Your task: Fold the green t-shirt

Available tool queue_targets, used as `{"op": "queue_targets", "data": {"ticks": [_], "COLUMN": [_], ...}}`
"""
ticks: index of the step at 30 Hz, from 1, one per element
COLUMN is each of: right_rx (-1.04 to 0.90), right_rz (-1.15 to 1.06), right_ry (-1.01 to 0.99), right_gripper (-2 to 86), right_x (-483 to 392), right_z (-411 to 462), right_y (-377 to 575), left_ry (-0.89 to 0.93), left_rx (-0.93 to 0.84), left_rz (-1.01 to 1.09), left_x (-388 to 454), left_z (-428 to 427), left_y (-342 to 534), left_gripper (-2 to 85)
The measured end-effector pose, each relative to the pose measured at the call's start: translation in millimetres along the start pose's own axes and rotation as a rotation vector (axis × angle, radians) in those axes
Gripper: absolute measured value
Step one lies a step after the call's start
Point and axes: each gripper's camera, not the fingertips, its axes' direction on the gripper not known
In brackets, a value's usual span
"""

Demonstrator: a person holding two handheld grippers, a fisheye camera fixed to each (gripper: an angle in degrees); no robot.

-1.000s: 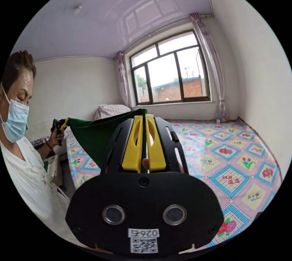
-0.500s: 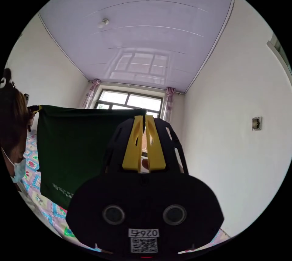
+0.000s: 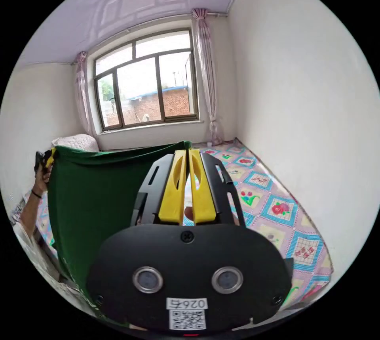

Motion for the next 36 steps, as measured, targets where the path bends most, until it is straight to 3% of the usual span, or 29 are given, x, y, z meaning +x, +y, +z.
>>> {"op": "queue_targets", "data": {"ticks": [3,7,11,15,21,29,36], "right_rx": [0.022,0.201,0.348,0.370,0.140,-0.277,-0.504], "right_rz": [0.138,0.027,-0.087,-0.119,-0.091,0.233,0.318], "right_ry": [-0.137,-0.076,-0.058,-0.165,-0.274,-0.313,-0.267], "right_gripper": [-1.6,-1.5,-1.5,-1.5,-1.6,-1.6,-1.6], "right_x": [29,7,0,25,63,118,127], "right_z": [57,36,-15,-34,4,116,149], "right_y": [-29,-112,-130,-82,58,266,332], "left_ry": [-0.042,-0.074,-0.046,-0.035,-0.108,-0.141,-0.180], "left_rx": [0.088,0.126,0.044,-0.070,-0.314,-0.516,-0.670], "left_rz": [-0.069,0.140,0.298,0.314,0.146,-0.313,-0.489], "left_x": [-50,-12,24,7,-89,-231,-261], "left_z": [20,30,28,23,21,18,11], "left_y": [-34,-109,-138,-100,41,258,337], "left_gripper": [-0.8,-0.8,-0.8,-0.8,-0.8,-0.8,-0.8]}}
